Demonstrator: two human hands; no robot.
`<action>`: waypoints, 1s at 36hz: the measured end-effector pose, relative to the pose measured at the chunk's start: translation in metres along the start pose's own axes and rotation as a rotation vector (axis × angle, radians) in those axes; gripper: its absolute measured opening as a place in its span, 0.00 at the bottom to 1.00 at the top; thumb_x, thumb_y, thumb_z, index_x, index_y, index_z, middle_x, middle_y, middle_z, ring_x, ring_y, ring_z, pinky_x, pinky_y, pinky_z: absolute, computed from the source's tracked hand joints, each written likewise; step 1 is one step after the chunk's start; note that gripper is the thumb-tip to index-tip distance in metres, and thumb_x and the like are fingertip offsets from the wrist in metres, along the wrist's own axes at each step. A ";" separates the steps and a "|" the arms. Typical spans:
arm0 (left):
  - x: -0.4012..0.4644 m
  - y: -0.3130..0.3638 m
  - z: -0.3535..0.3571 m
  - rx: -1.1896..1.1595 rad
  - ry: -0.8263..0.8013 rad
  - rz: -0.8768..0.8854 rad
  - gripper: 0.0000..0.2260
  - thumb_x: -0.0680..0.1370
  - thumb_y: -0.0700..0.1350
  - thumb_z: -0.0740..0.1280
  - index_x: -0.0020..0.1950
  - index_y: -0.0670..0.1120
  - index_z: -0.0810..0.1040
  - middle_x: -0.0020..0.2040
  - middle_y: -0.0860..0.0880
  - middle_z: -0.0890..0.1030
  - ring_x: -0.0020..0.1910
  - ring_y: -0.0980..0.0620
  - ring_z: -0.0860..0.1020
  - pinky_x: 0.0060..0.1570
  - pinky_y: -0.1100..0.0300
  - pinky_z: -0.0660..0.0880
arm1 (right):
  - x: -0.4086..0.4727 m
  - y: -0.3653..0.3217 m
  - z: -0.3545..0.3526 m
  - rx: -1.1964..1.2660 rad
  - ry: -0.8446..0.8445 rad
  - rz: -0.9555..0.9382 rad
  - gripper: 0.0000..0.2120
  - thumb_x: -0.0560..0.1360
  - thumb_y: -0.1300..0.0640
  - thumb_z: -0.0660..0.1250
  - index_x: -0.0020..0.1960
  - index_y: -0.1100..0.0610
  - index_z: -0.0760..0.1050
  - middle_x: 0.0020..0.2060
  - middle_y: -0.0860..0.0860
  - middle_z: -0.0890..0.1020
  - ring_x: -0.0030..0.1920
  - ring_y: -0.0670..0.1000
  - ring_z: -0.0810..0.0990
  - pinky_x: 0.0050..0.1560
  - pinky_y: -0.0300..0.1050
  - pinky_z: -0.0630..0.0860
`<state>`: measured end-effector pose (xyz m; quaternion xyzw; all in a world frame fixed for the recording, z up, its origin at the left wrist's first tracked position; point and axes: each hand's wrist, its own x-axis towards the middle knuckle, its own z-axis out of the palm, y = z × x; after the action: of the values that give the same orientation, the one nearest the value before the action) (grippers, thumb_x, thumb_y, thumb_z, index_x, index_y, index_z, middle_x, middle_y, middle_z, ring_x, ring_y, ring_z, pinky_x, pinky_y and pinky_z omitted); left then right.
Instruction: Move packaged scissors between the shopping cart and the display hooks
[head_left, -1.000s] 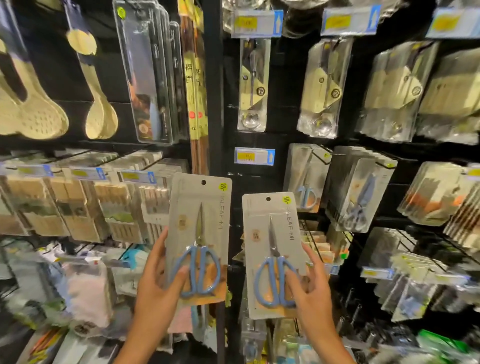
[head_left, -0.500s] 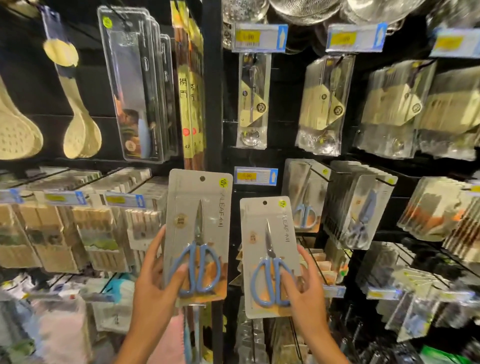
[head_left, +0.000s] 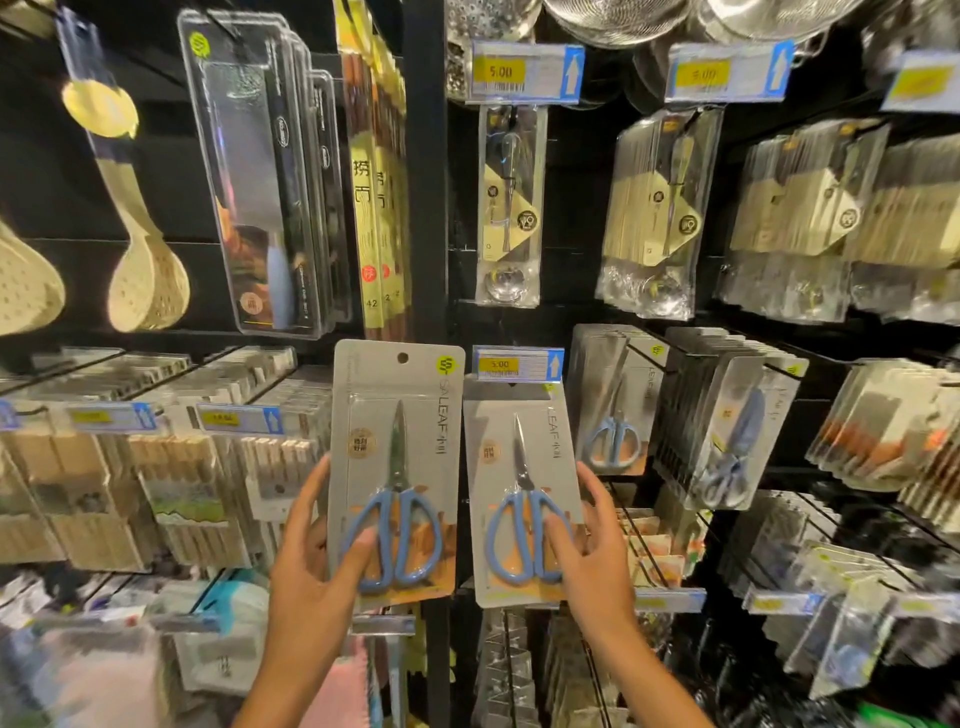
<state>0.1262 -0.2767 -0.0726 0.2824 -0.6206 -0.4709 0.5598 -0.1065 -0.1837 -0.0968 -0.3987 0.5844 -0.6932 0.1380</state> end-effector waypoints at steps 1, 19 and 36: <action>0.001 0.000 0.000 0.001 -0.004 0.004 0.33 0.75 0.44 0.71 0.69 0.75 0.67 0.72 0.58 0.75 0.68 0.53 0.77 0.67 0.46 0.75 | 0.002 -0.003 0.001 0.012 -0.006 -0.008 0.29 0.80 0.66 0.66 0.76 0.48 0.64 0.65 0.38 0.76 0.59 0.31 0.77 0.51 0.26 0.76; 0.003 -0.002 -0.001 -0.009 -0.020 0.081 0.33 0.76 0.40 0.70 0.71 0.72 0.67 0.71 0.56 0.76 0.64 0.55 0.80 0.56 0.63 0.80 | 0.017 -0.002 0.012 0.003 0.001 -0.022 0.29 0.81 0.62 0.66 0.77 0.47 0.62 0.63 0.46 0.81 0.58 0.42 0.82 0.52 0.38 0.81; 0.004 -0.007 -0.004 0.006 -0.017 0.075 0.33 0.77 0.40 0.70 0.75 0.67 0.65 0.70 0.55 0.77 0.64 0.52 0.80 0.57 0.55 0.81 | 0.012 -0.005 0.007 0.037 -0.028 -0.038 0.28 0.81 0.60 0.66 0.77 0.44 0.62 0.68 0.44 0.76 0.64 0.40 0.78 0.54 0.34 0.79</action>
<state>0.1284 -0.2838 -0.0778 0.2563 -0.6368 -0.4501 0.5711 -0.1079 -0.1953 -0.0879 -0.4169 0.5616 -0.7008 0.1403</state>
